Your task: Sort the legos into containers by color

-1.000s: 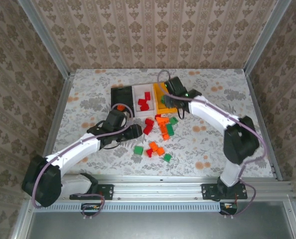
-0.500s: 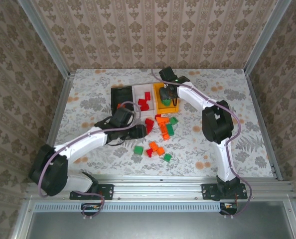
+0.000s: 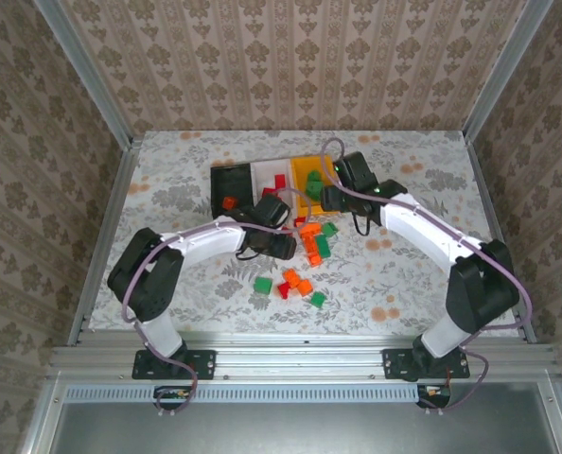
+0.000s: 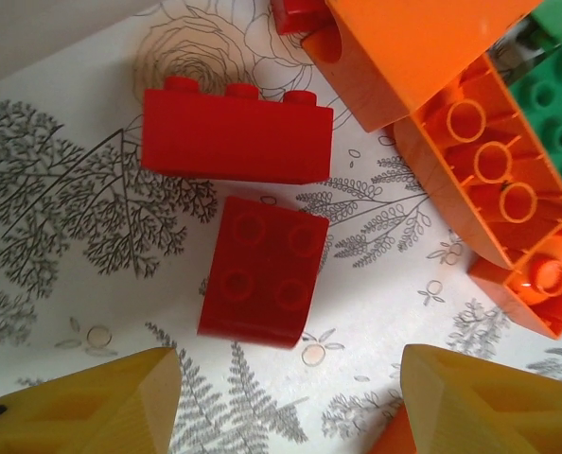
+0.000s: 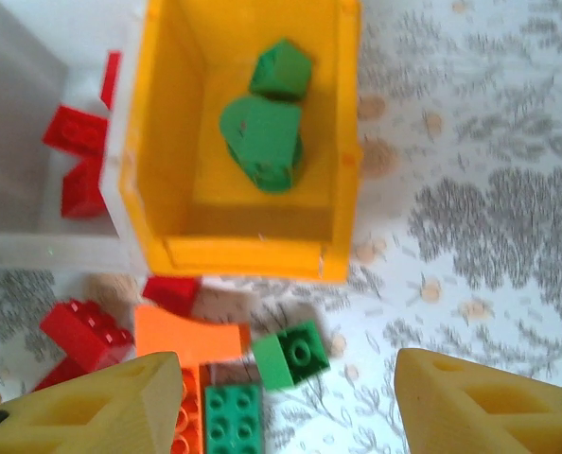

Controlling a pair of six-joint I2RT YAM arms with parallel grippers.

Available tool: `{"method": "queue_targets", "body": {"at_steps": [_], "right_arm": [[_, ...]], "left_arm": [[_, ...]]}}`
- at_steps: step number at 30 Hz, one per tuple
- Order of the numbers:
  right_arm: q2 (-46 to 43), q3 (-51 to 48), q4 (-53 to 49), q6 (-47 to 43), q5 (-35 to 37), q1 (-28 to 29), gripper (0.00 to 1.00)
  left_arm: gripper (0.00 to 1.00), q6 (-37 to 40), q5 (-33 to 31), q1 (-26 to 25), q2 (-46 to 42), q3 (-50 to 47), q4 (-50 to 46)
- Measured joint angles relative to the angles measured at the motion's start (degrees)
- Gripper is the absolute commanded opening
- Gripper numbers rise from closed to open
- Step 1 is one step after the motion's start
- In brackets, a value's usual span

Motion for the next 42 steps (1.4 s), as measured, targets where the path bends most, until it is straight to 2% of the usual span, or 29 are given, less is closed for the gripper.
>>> {"method": "queue_targets", "body": {"at_steps": [7, 11, 13, 18, 21, 24, 29, 32, 35, 37, 42], "right_arm": [[-1.31, -7.5, 2.05, 1.64, 0.02, 0.0, 0.62], [-2.03, -8.92, 3.52, 1.86, 0.02, 0.0, 0.62], [-2.38, -9.22, 4.15, 1.86, 0.02, -0.11, 0.61], [-2.8, -10.05, 6.12, 1.88, 0.02, -0.15, 0.6], [-3.15, -10.6, 6.54, 1.88, 0.02, -0.26, 0.6], [-3.98, -11.06, 6.54, 1.88, 0.02, -0.39, 0.6], [-4.81, -11.21, 7.15, 1.92, 0.02, -0.55, 0.6], [-4.81, -11.28, 7.87, 2.19, 0.0, -0.55, 0.59], [-4.81, -11.58, 8.46, 2.8, -0.02, -0.59, 0.59], [-4.81, -12.07, 8.94, 3.17, -0.02, -0.74, 0.59], [-5.57, -13.09, 9.07, 3.34, 0.0, -1.2, 0.6]], "left_arm": [[0.51, 3.21, -2.49, -0.09, 4.85, 0.66, 1.77], [0.41, 4.09, -3.82, -0.09, 5.4, 0.35, 3.89], [0.4, 4.5, -4.15, -0.09, 5.4, -0.02, 5.75], [0.28, 5.33, -4.48, -0.09, 5.4, -0.59, 8.24], [0.26, 5.51, -4.79, -0.35, 5.07, -1.03, 8.85], [0.26, 5.51, -5.07, -1.2, 2.8, -2.99, 8.07], [0.25, 5.49, -4.9, -2.97, -7.13, -3.91, 3.5], [0.27, 5.51, -5.31, -1.09, -9.51, 2.08, -0.66], [0.26, 5.49, -6.82, 2.69, -6.95, 11.89, -3.41], [0.25, 5.4, -7.48, 4.96, -3.28, 18.4, -5.46], [0.26, 5.33, -6.95, 8.92, 12.55, 34.86, -9.18]]}}
